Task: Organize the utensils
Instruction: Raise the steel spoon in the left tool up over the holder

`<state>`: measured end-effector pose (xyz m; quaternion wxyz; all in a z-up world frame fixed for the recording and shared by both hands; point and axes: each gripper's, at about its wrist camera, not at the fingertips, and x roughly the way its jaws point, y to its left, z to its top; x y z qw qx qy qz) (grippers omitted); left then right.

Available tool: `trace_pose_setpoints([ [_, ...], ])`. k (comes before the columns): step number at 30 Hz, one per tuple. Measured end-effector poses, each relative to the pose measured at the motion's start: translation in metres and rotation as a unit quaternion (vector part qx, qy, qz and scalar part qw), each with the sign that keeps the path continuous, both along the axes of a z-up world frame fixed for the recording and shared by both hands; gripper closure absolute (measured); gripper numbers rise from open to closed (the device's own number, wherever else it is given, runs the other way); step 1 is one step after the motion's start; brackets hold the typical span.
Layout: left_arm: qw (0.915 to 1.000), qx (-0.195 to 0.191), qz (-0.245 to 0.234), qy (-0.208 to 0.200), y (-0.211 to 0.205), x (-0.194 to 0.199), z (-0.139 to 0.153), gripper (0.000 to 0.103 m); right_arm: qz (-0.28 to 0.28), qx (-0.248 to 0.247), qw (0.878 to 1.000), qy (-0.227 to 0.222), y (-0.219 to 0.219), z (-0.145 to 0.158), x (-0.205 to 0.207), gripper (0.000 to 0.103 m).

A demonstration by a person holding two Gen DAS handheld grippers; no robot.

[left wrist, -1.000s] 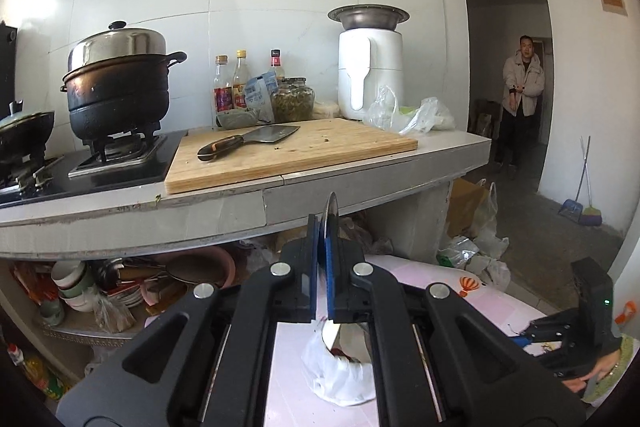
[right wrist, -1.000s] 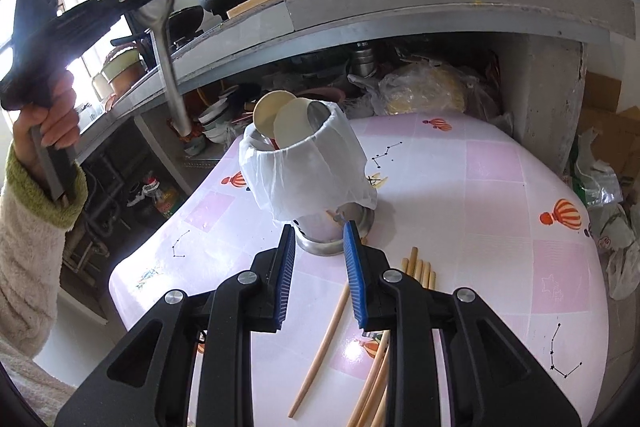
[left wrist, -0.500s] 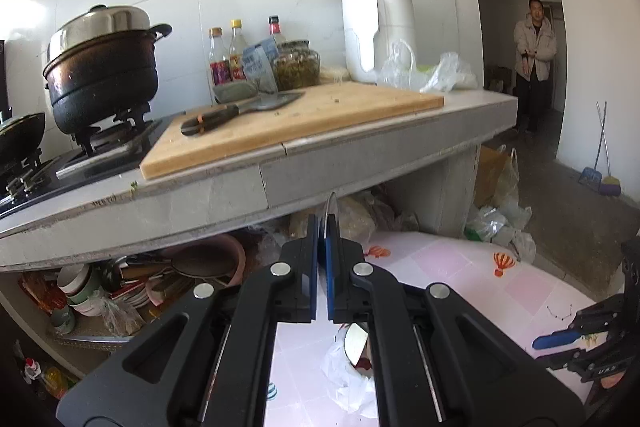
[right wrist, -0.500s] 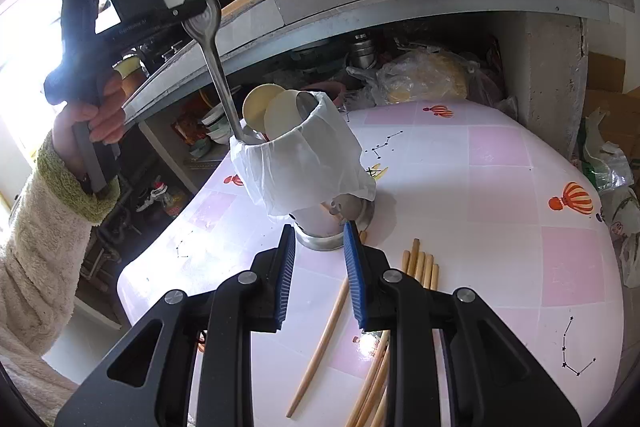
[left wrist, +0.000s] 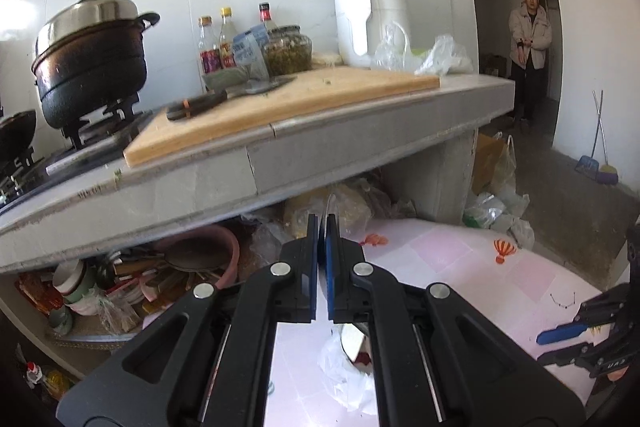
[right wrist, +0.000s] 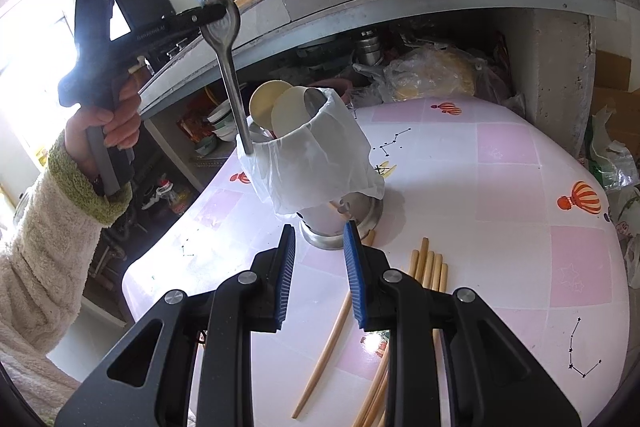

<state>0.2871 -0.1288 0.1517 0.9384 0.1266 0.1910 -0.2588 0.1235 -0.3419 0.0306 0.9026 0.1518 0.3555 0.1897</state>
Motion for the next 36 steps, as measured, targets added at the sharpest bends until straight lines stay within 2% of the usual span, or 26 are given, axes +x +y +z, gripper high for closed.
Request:
trace_pose_setpoints([
  [6,0.9995,0.016,0.004,-0.028,-0.006,0.006,0.013,0.100,-0.002,0.003,1.000,0.003,-0.002,-0.001,0.000,0.078],
  [15,0.9989,0.042,0.002,-0.019,-0.012,0.012,-0.013,0.100,0.000,0.000,1.000,0.008,-0.001,-0.003,0.002,0.078],
  [22,0.9987,0.049,-0.014,-0.012,-0.013,0.005,-0.035,0.100,0.007,0.001,1.000,0.014,0.003,-0.007,0.003,0.078],
  [28,0.9983,0.050,-0.028,-0.005,-0.011,-0.006,-0.043,0.100,0.010,0.001,1.000,0.018,0.005,-0.008,0.005,0.078],
  [36,0.9946,0.090,-0.043,-0.028,-0.013,-0.027,-0.043,0.100,0.012,0.002,1.000,0.018,0.006,-0.009,0.004,0.078],
])
